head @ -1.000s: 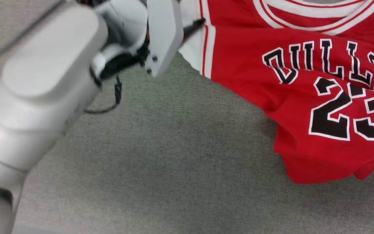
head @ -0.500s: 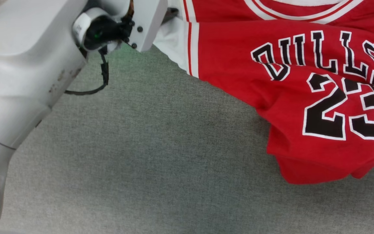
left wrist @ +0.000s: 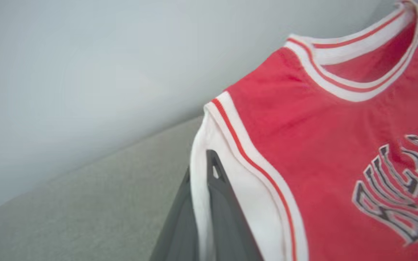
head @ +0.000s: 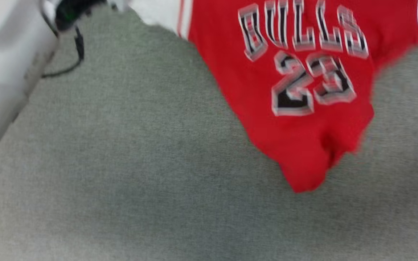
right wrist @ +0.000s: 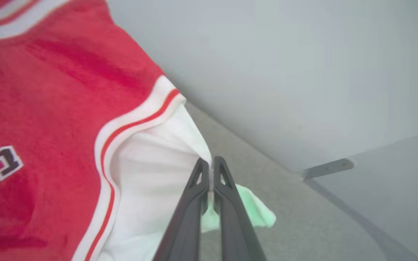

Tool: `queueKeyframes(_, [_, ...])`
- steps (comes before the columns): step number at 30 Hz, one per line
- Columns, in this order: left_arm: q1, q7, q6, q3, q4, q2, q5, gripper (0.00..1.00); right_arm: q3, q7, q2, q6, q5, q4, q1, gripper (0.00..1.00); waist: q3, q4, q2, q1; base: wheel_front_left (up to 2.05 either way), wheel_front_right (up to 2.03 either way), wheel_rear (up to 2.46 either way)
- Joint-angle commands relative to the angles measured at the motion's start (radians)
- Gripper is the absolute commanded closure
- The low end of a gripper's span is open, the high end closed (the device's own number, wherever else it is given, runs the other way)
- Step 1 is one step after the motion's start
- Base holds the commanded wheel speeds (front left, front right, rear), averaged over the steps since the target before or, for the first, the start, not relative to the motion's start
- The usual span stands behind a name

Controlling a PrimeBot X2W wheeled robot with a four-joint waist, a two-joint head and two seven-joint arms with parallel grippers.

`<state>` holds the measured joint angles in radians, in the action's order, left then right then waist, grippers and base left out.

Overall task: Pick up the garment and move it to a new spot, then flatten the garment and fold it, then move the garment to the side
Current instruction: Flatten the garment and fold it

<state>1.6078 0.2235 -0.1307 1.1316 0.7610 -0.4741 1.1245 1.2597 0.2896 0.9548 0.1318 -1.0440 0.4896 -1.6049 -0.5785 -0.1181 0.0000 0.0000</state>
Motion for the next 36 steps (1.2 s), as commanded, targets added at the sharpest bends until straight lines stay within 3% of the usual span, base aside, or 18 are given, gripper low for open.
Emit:
queueKeyframes(1, [0.031, -0.056, 0.006, -0.030, 0.030, 0.017, 0.007, 1.00, -0.025, -0.029, -0.015, -0.002, 0.000, 0.036, -0.029, 1.00, 0.034, 0.037, 0.0000, 0.0000, 0.00, 0.00, 0.00])
queueKeyframes(8, [0.182, -0.325, 0.047, -0.180, 0.201, 0.081, 0.043, 1.00, -0.164, -0.250, -0.164, -0.002, 0.069, 0.305, -0.211, 1.00, 0.055, 0.076, 0.0000, 0.0000, 0.00, 0.00, 0.00])
queueKeyframes(11, [0.250, -0.409, 0.038, -0.242, 0.244, 0.107, 0.077, 1.00, -0.219, -0.351, -0.225, -0.002, 0.116, 0.420, -0.301, 1.00, 0.068, 0.087, 0.0000, 0.0000, 0.00, 0.00, 0.00])
queueKeyframes(16, [0.297, -0.469, 0.018, -0.299, 0.304, 0.115, 0.101, 1.00, -0.253, -0.438, -0.321, -0.002, 0.158, 0.558, -0.360, 1.00, 0.109, 0.096, 0.0000, 0.0000, 0.00, 0.00, 0.00])
queueKeyframes(20, [0.234, -0.476, 0.004, -0.300, 0.326, 0.103, 0.115, 1.00, -0.217, -0.428, -0.340, -0.002, 0.154, 0.574, -0.296, 1.00, 0.141, 0.099, 0.0000, 0.0000, 0.00, 0.00, 0.00])
queueKeyframes(27, [-0.010, -0.474, 0.000, -0.236, 0.152, 0.033, 0.145, 1.00, -0.117, -0.388, -0.283, -0.002, 0.107, 0.464, -0.107, 1.00, 0.198, 0.102, 0.0000, 0.0000, 0.00, 0.00, 0.00])
queueKeyframes(30, [-0.256, -0.476, 0.000, -0.186, -0.079, -0.076, 0.228, 1.00, -0.055, -0.381, -0.216, -0.002, 0.063, 0.337, 0.057, 1.00, 0.236, 0.100, 0.0000, 0.0000, 0.00, 0.00, 0.00])
queueKeyframes(31, [-0.256, -0.476, 0.000, -0.186, -0.079, -0.076, 0.228, 1.00, -0.055, -0.381, -0.216, -0.002, 0.063, 0.337, 0.057, 1.00, 0.236, 0.100, 0.0000, 0.0000, 0.00, 0.00, 0.00])
queueKeyframes(36, [-0.534, -0.480, 0.000, -0.101, -0.307, -0.190, 0.280, 1.00, -0.021, -0.380, -0.088, -0.002, -0.002, 0.125, 0.284, 1.00, 0.275, 0.087, 0.0000, 0.0000, 0.00, 0.00, 0.00])
